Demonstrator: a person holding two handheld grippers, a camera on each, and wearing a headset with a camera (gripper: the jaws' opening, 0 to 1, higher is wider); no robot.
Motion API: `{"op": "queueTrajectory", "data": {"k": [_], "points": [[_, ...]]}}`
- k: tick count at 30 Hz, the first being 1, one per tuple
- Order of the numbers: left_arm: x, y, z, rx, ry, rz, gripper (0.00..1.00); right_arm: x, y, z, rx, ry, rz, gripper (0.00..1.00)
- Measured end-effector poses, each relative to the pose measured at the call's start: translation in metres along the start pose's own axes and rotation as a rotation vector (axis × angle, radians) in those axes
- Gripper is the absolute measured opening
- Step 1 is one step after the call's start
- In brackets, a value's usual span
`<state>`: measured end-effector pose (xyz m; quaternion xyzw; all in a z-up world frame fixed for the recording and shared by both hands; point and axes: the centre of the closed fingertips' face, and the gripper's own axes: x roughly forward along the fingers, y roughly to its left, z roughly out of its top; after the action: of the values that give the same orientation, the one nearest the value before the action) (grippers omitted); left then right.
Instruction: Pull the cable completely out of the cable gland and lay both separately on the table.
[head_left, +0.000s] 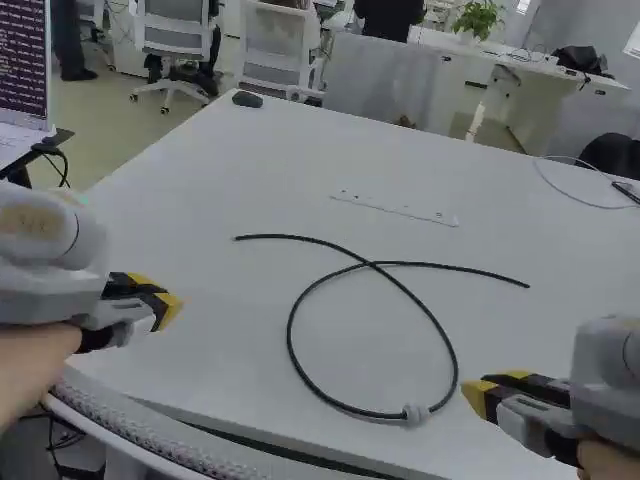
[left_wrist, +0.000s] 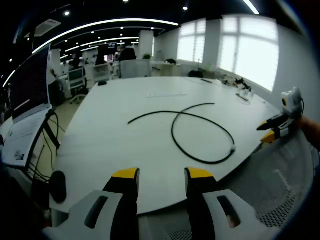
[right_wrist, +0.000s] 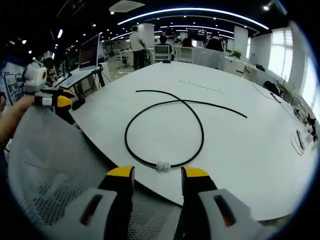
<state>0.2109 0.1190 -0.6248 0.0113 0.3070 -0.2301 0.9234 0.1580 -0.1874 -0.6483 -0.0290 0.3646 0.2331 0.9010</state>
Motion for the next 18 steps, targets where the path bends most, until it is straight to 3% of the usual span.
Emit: {"op": "queueTrajectory", "data": {"k": [12,18], "points": [[0.0002,-0.0019,-0.0026,0.006,0.013,-0.006,0.32,0.0021,0.0038,-0.0092,0.009,0.051,0.036,0.44],[0.0007,-0.0038,-0.0018,0.003,0.010,-0.018,0.32,0.0019,0.0036,-0.0078,-0.008,0.049,0.033,0.42]]}}
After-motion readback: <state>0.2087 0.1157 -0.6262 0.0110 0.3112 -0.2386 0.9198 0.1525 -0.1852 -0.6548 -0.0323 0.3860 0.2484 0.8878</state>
